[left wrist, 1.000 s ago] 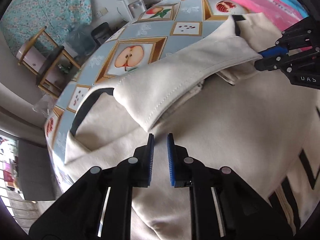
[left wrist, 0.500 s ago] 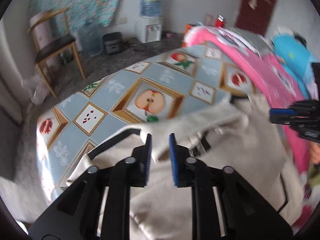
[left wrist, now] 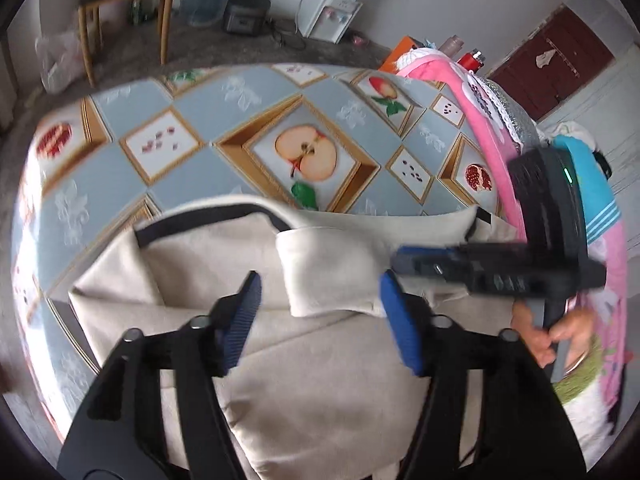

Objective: Fold large clothes
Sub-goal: 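Lift the hem with both grippers and fold it toward the collar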

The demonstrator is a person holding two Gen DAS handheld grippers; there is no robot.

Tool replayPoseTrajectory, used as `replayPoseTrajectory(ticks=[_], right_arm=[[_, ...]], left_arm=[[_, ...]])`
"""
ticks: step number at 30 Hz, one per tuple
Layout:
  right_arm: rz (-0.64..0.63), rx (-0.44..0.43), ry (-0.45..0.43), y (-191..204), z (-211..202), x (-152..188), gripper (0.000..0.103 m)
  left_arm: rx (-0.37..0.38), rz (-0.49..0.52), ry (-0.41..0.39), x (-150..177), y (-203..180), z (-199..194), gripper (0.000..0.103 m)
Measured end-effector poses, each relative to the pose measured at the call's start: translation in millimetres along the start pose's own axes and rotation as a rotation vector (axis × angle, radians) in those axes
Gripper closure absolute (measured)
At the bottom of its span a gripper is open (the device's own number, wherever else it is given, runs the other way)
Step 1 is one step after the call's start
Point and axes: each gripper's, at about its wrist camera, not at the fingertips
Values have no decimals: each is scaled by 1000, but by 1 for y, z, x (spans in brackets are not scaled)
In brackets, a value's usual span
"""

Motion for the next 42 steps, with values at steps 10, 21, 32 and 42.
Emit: replayPoseTrajectory(ticks=[10,21,32,42], right_arm=[[38,-40,-113,-14,-36,32,90],[323,-6,-151,-79,-62,66,59],[361,-76,-148,-78,-32,54,88],[277,126,-193,-68,-24,21,90]], left_arm=[[18,-161,93,-10,7,57,44],[164,-244,62,-7,12,41,59],[65,-72,81,2,1,41,89],[-136,109,-3,-14,-19,59,93]])
Point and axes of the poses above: each gripper's, at about its wrist camera, not at the fingertips, and z roughly the way its jaws point, y to its left, x to its underside, and after that the axes turned 2 degrees about -z, right-handed
